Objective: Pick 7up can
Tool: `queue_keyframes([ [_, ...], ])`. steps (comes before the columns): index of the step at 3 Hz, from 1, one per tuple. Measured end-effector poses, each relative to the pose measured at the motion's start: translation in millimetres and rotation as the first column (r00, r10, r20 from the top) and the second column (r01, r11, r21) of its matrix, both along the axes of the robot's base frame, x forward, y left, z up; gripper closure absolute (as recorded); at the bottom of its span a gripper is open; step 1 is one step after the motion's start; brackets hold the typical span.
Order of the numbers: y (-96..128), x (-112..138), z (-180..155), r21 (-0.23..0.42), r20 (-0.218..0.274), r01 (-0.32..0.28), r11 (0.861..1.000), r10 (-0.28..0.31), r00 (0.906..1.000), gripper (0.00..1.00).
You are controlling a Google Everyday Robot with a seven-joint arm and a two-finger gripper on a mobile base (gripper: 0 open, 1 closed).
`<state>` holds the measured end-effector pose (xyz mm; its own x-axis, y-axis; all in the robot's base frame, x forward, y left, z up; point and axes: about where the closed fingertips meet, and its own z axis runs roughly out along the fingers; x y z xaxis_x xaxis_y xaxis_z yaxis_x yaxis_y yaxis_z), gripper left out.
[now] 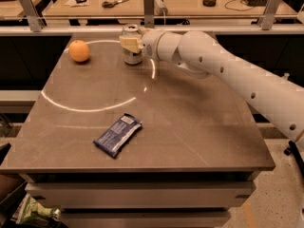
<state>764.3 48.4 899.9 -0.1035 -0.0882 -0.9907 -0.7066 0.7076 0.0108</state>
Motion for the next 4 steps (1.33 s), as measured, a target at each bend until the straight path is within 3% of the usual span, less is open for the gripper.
queue_keyframes([
  [2, -7.9, -7.0, 18.5, -0.025, -0.005, -0.005, 1.000, 0.005, 1.0000, 1.00],
  [4, -44.5, -24.7, 82.0, -0.066, 0.088, 0.027, 0.997, -0.021, 0.9959, 1.00],
])
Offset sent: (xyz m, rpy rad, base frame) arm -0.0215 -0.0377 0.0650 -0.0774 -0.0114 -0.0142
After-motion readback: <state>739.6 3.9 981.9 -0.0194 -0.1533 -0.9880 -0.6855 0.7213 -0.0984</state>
